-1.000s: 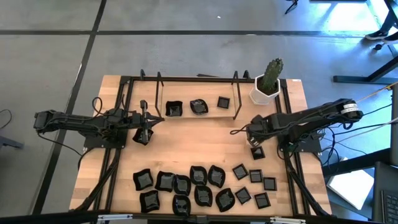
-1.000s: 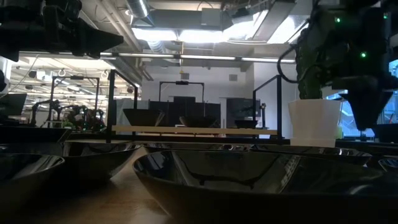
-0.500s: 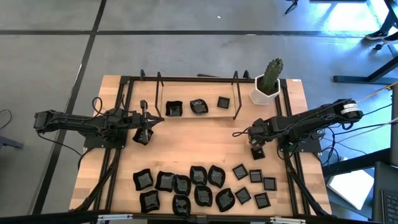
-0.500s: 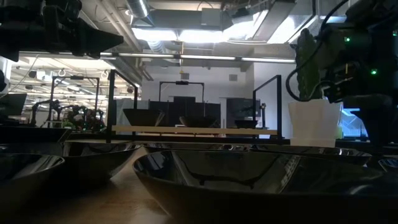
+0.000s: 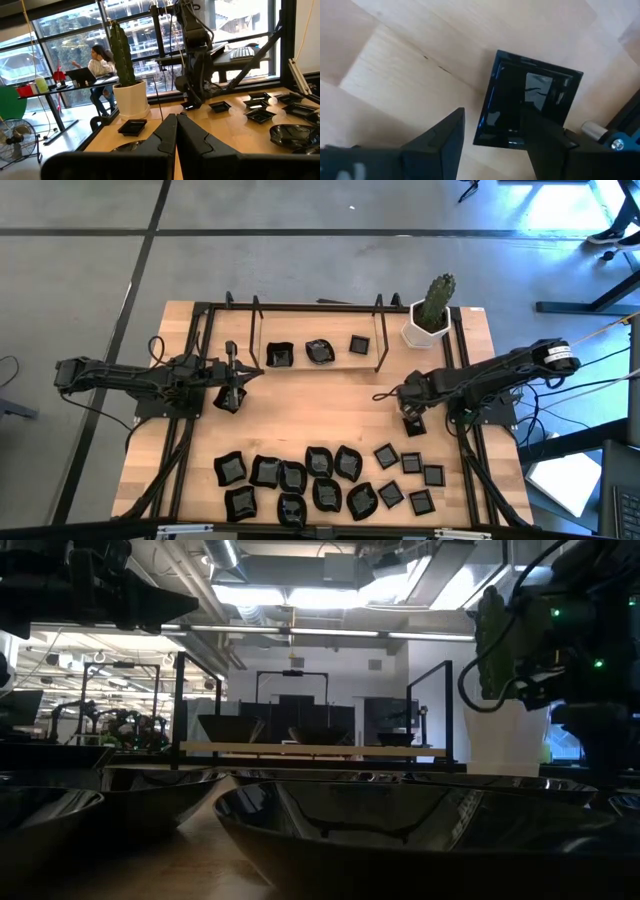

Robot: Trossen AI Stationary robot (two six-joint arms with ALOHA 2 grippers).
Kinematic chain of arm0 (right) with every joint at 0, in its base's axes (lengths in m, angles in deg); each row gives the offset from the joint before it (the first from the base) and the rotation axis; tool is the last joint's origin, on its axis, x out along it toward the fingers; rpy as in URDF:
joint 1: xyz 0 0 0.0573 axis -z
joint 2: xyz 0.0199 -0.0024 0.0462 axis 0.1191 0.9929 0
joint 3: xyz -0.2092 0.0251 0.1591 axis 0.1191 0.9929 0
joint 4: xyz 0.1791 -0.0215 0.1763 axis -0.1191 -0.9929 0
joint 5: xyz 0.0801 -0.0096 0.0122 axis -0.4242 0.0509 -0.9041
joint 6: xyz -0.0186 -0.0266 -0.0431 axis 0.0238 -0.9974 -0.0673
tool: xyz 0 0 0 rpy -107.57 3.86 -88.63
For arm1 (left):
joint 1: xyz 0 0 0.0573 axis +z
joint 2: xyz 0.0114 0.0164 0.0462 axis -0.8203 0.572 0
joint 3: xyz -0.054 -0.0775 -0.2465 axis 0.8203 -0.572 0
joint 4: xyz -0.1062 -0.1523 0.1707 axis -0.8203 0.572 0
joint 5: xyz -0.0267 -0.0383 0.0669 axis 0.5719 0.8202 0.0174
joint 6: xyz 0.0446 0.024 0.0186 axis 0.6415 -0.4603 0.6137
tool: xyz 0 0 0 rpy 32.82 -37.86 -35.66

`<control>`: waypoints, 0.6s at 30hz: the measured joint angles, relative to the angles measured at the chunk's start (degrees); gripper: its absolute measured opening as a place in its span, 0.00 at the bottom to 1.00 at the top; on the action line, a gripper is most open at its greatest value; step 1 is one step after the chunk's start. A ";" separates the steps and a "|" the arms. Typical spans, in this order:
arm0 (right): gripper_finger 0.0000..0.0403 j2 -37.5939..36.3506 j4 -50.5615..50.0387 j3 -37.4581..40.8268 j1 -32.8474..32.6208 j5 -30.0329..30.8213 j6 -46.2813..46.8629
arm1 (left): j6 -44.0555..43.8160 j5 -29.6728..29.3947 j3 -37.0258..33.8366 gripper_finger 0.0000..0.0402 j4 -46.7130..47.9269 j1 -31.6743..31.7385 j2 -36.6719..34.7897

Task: Pick & Place Mini shaped plates
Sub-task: Stack the black square plate on top of the black square plate on the shelf

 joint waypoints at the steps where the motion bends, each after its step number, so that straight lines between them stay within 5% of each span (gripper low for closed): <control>1: 0.47 0.61 0.16 0.00 0.00 0.34 -0.03 | 0.00 0.00 0.00 0.01 0.00 0.00 -0.02; 10: 0.45 4.07 0.60 -0.17 0.00 1.61 -1.34 | -0.02 -0.02 0.00 0.01 0.00 0.01 -0.01; 18: 0.22 4.26 2.56 -0.11 -0.04 1.69 -3.23 | -0.02 -0.02 0.00 0.01 0.00 -0.01 0.00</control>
